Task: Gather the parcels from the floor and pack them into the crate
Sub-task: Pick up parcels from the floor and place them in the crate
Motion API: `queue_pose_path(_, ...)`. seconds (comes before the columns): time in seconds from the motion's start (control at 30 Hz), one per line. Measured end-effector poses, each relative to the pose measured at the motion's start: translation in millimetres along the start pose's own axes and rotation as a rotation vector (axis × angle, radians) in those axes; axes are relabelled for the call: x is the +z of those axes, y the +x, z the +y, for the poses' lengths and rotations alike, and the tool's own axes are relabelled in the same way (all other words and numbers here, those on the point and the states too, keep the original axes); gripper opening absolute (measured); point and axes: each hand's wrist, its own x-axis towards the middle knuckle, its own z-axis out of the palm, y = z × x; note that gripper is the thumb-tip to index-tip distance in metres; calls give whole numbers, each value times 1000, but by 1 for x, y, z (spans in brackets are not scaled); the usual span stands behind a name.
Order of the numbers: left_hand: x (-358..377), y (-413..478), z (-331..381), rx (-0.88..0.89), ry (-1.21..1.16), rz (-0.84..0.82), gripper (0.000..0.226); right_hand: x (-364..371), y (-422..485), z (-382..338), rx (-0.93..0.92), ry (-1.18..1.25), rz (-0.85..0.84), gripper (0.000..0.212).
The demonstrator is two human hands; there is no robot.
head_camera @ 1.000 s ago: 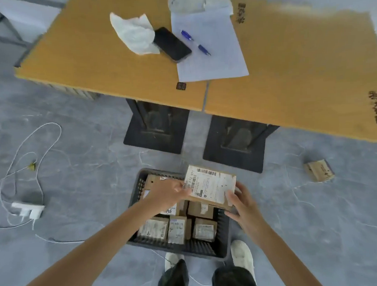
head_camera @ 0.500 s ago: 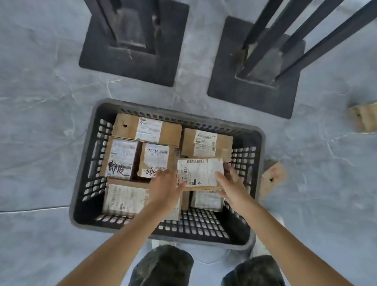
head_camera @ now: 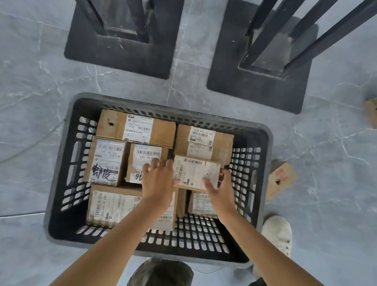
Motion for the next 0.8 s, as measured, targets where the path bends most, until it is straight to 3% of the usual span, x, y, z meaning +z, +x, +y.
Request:
queue_pose_path(0.13, 7, 5, 2, 110, 135, 27, 94, 11, 6, -2, -98, -164, 0, 47)
queue_pose_path(0.33, 20, 14, -1, 325, 537, -48, 91, 19, 15, -1, -94, -323, 44, 53)
queue_pose_path(0.43, 13, 6, -5, 270, 488, -142, 98, 12, 9, -7, -61, -400, 4, 55)
queue_pose_path(0.53, -15, -7, -8, 196, 378, -147, 88, 0, -6, -32, -18, -393, 23, 62)
queue_pose_path(0.67, -93, -30, -9, 265, 243, -74, 64, -37, -49, -90, -174, -306, 84, 57)
queue_pose_path(0.8, -223, -64, 18, 374, 82, 124, 48, -96, -115, -179, -324, -338, 136, 59)
